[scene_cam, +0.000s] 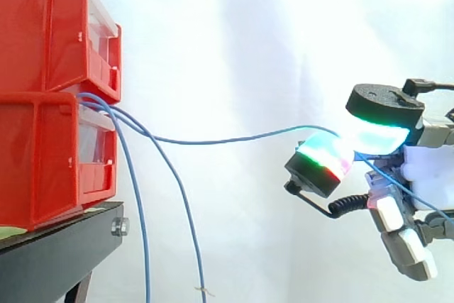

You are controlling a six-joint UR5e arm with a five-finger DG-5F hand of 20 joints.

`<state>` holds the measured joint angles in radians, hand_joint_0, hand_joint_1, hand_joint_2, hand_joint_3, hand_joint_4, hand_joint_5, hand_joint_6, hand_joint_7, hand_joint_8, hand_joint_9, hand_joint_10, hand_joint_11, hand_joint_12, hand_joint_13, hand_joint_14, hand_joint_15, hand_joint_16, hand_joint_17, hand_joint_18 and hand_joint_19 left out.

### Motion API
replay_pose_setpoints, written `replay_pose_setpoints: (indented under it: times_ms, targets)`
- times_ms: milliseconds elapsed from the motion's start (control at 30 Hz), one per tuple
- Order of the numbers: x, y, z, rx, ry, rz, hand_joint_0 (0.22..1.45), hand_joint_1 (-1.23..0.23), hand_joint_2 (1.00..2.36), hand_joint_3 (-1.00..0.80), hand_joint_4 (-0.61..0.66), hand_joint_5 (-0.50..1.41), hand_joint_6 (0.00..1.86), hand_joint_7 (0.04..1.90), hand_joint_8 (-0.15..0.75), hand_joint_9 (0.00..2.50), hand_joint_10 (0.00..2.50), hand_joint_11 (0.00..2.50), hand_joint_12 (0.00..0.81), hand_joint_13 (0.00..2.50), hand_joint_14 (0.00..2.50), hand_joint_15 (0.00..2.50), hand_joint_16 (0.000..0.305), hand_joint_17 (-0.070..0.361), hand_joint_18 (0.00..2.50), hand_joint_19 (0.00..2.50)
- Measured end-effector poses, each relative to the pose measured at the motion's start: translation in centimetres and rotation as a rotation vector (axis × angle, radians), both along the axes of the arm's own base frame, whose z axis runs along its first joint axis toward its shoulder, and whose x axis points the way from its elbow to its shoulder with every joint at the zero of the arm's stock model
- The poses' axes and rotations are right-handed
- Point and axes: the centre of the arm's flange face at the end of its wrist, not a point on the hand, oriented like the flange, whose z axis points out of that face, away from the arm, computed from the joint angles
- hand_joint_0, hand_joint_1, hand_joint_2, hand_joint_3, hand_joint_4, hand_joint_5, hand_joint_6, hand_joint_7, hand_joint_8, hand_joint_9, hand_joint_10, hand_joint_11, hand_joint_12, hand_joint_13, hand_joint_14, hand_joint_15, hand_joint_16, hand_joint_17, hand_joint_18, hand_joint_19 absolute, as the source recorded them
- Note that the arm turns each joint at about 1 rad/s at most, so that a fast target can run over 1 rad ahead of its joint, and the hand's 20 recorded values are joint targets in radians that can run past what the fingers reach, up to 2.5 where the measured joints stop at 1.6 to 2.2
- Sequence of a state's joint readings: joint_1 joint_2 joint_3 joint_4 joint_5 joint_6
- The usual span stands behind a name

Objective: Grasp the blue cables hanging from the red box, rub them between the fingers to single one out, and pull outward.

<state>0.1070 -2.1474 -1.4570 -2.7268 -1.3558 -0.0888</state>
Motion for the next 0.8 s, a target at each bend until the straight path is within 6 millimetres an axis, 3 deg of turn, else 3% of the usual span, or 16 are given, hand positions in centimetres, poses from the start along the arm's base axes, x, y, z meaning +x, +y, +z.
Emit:
replay_pose_setpoints:
  times_ms: [800]
  targets:
    - [-0.03,-0.01,-0.04,-0.016,0.004,-0.011,0.58,-0.74,1.01,-0.01,-0.09,0.09,0.60,1.54,0.347,1.39,0.00,0.08,0.470,1.37,0.01,0.37,0.066,0.148,1.34,0.48]
